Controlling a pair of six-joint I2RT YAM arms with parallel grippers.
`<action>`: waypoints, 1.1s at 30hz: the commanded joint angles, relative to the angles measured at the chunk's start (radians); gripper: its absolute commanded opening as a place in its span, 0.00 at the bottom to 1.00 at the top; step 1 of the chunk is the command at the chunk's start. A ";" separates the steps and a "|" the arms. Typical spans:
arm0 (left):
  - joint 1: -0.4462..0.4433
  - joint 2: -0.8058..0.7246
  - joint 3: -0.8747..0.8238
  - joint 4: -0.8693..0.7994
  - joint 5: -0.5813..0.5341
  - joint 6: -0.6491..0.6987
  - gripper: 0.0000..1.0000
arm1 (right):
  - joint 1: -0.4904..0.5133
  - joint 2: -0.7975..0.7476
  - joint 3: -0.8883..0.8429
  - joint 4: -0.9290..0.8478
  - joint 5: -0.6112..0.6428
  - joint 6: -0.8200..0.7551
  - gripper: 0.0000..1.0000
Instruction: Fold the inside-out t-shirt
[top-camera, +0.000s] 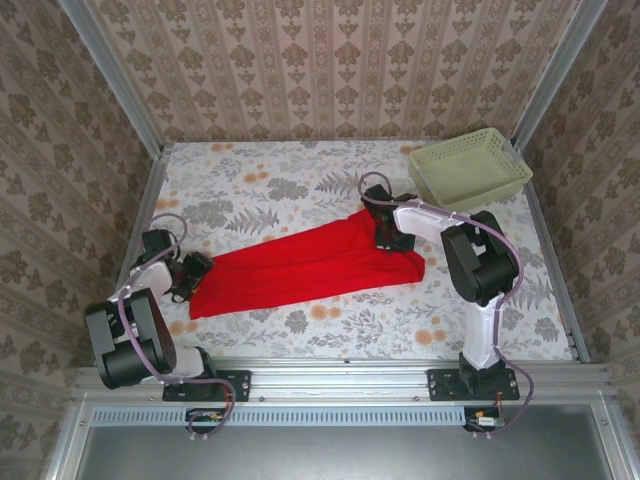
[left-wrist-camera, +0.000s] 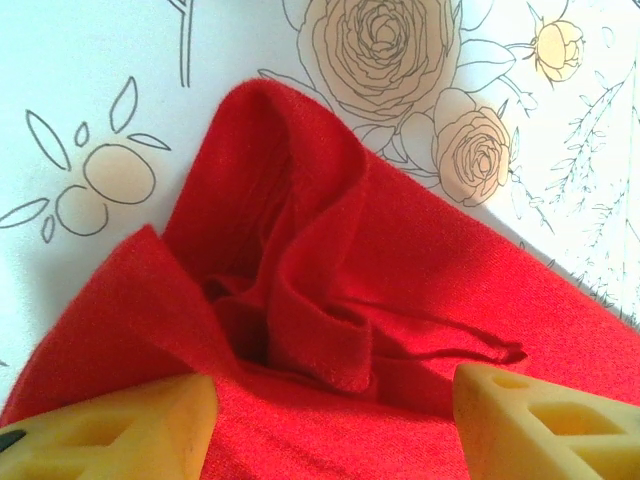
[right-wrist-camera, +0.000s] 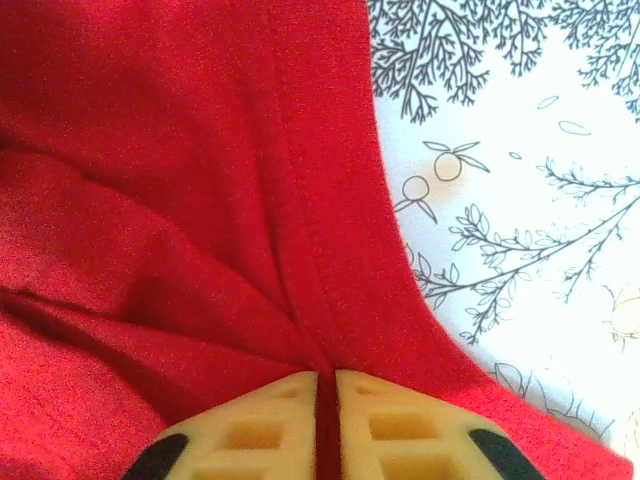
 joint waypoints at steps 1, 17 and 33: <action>-0.031 0.008 -0.003 -0.059 -0.065 0.015 0.66 | -0.043 -0.055 -0.091 0.044 -0.015 -0.015 0.00; -0.367 -0.153 0.035 -0.203 -0.157 -0.036 0.68 | -0.211 -0.483 -0.228 0.011 -0.049 -0.129 0.00; -0.684 -0.061 0.178 -0.191 -0.231 -0.022 0.68 | -0.334 -0.498 -0.332 0.022 -0.038 -0.134 0.00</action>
